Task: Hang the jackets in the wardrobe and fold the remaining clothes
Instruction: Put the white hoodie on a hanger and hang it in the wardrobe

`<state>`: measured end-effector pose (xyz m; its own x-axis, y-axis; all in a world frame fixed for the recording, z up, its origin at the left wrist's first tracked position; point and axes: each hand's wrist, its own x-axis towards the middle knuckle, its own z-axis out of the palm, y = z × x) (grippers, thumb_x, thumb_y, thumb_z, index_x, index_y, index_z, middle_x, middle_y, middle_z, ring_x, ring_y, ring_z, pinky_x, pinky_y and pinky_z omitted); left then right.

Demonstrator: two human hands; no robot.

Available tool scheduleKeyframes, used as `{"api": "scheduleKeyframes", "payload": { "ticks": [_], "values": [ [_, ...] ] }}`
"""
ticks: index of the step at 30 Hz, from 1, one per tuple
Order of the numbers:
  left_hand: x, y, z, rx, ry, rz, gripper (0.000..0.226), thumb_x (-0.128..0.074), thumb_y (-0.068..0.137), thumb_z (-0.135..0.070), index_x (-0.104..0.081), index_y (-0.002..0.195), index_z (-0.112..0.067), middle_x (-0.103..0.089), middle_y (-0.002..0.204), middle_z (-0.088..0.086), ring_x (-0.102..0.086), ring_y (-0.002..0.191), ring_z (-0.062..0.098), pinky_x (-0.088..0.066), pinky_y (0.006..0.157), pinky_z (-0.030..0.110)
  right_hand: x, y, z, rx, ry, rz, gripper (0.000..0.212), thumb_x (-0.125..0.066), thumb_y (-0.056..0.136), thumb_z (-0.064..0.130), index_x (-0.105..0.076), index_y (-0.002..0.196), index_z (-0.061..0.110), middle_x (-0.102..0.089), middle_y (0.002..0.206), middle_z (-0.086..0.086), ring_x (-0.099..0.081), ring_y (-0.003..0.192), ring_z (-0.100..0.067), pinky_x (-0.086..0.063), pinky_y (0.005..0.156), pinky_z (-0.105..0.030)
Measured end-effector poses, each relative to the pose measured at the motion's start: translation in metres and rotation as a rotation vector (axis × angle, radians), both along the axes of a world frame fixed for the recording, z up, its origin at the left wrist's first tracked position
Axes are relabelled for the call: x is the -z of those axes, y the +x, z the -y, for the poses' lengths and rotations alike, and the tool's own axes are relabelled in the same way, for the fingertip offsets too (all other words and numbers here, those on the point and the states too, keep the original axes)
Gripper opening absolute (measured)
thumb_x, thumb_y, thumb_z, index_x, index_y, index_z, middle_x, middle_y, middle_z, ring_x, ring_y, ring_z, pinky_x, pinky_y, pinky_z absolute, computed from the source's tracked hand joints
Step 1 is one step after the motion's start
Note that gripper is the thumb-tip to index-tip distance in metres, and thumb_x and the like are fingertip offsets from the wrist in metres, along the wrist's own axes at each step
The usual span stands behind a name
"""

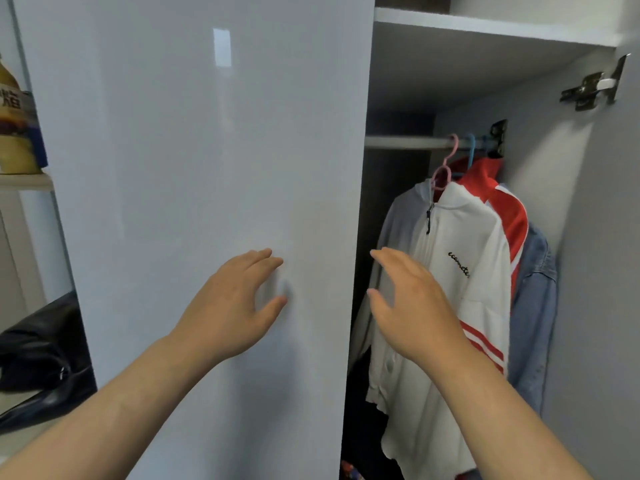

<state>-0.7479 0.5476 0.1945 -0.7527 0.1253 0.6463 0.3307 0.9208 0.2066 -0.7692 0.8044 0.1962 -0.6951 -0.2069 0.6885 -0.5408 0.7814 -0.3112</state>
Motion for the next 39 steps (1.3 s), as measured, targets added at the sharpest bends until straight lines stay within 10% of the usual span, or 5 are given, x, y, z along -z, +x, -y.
{"api": "scheduleKeyframes", "payload": {
  "ticks": [21,26,39],
  "values": [
    [0.046,0.112,0.151,-0.538,0.112,0.132,0.057,-0.064,0.088,-0.037,-0.051,0.141,-0.023,-0.045,0.149,-0.006,-0.036,0.14,0.012,-0.024,0.11,0.026,0.028,-0.001,0.202,-0.603,0.107,-0.002,0.05,-0.056,0.088,0.02,-0.056,0.138,0.015,-0.056,0.14,-0.005,-0.043,0.129,-0.014,-0.03,0.105,-0.024],
    [0.061,0.169,0.184,-0.738,0.186,0.173,0.059,-0.056,0.089,-0.046,-0.042,0.146,-0.034,-0.038,0.151,-0.017,-0.034,0.141,0.01,-0.026,0.113,0.031,0.041,0.006,0.259,-0.737,0.181,0.039,0.054,-0.059,0.096,0.025,-0.044,0.147,0.025,-0.044,0.151,0.004,-0.031,0.136,-0.008,-0.006,0.103,-0.005],
    [0.071,0.285,0.234,-1.111,0.067,0.235,0.06,-0.07,0.086,-0.032,-0.053,0.14,-0.011,-0.051,0.146,0.009,-0.044,0.139,0.026,-0.029,0.11,0.036,0.061,0.049,0.358,-0.957,0.237,0.053,0.055,-0.065,0.091,0.018,-0.049,0.144,0.019,-0.05,0.146,0.002,-0.034,0.135,-0.008,-0.017,0.108,-0.013]
  ]
}}
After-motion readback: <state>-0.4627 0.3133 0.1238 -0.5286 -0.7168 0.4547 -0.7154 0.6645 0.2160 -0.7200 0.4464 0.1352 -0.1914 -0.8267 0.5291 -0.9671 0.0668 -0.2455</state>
